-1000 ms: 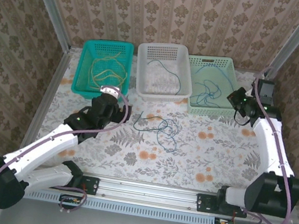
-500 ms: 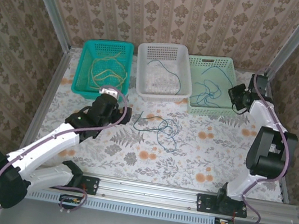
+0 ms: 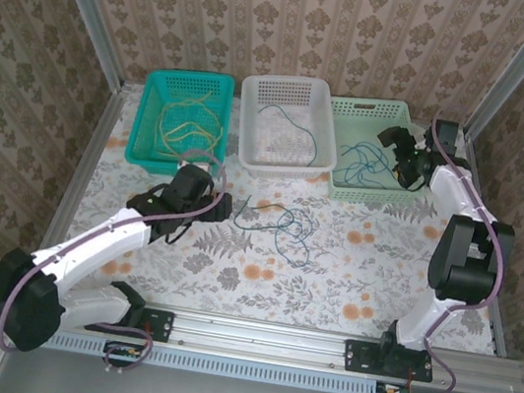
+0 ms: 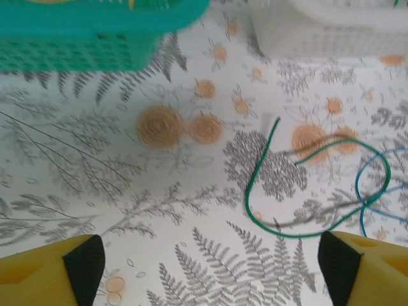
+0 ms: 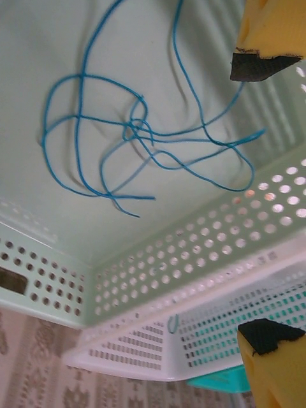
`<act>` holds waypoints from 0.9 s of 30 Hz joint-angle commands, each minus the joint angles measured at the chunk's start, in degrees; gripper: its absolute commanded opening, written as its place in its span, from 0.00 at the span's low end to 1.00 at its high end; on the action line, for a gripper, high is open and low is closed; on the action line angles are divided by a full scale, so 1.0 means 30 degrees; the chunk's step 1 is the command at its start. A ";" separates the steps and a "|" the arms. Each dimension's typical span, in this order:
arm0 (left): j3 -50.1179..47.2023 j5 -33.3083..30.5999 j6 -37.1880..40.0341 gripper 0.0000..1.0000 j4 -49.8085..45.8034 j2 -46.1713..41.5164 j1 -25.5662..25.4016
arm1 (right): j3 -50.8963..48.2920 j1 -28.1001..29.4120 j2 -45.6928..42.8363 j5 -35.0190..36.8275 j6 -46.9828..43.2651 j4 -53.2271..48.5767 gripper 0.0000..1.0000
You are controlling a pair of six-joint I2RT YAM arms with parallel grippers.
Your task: Untangle the cables
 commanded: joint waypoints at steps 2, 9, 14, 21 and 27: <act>-0.0503 0.3290 -0.2260 0.82 0.0869 0.0922 -0.0096 | -0.0199 0.0875 -0.2600 -0.0560 -0.2482 -0.1267 1.00; -0.0310 0.4261 -0.2735 0.74 0.1048 0.3657 -0.1143 | -0.3855 0.3855 -0.6179 0.1514 -0.4954 -0.1601 1.00; 0.0479 0.5041 -0.3953 0.70 0.1026 0.5679 -0.1285 | -0.6485 0.4724 -0.8530 0.2291 -0.4211 -0.0986 1.00; 0.1570 0.5285 -0.5575 0.68 0.1710 0.7744 -0.1274 | -0.8459 0.5906 -1.0544 0.3443 -0.4075 -0.1501 1.00; 0.1239 0.5610 -0.7668 0.69 0.3649 0.8146 -0.1481 | -1.0462 0.6356 -1.1966 0.3904 -0.3712 -0.1416 0.99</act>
